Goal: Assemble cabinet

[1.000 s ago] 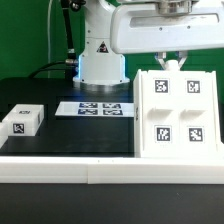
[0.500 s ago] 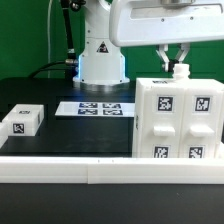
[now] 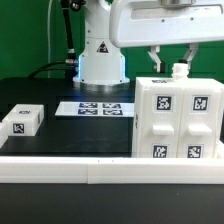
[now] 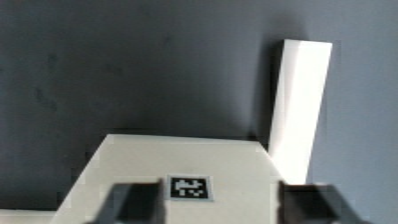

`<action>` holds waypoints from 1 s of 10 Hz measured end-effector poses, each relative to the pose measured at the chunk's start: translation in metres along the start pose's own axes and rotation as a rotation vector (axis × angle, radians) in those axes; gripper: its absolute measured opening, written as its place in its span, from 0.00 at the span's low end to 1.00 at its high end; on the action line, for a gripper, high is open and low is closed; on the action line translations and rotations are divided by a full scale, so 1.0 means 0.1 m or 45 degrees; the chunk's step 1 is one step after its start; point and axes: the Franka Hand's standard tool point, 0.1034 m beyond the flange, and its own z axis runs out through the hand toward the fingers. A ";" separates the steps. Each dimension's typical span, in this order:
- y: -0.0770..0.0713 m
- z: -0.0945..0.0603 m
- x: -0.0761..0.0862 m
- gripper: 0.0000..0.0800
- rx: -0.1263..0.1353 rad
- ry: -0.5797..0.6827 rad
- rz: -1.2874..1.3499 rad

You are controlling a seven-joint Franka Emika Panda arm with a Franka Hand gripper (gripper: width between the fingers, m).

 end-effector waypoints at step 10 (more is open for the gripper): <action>0.31 0.23 -0.55 1.00 -0.034 0.049 0.049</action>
Offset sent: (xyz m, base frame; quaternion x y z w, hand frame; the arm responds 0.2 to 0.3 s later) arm 0.0000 0.0000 0.0000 0.0000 0.0000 0.0000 1.0000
